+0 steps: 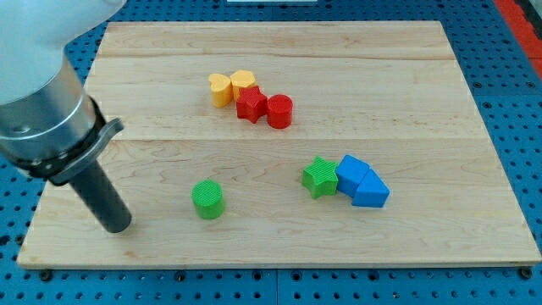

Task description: Push green circle closer to the red circle

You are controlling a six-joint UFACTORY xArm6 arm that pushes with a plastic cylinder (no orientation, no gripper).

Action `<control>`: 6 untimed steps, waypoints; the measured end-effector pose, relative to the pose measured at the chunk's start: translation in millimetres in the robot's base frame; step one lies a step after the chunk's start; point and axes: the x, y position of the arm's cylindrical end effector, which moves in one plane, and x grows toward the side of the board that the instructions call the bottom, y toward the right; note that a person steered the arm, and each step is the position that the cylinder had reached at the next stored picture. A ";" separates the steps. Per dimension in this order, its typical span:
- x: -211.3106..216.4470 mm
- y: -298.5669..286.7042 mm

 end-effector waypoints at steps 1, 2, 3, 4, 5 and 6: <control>-5.9 71.1; -24.2 165.6; -41.2 184.7; -41.2 110.0; -56.7 104.7; -88.7 127.4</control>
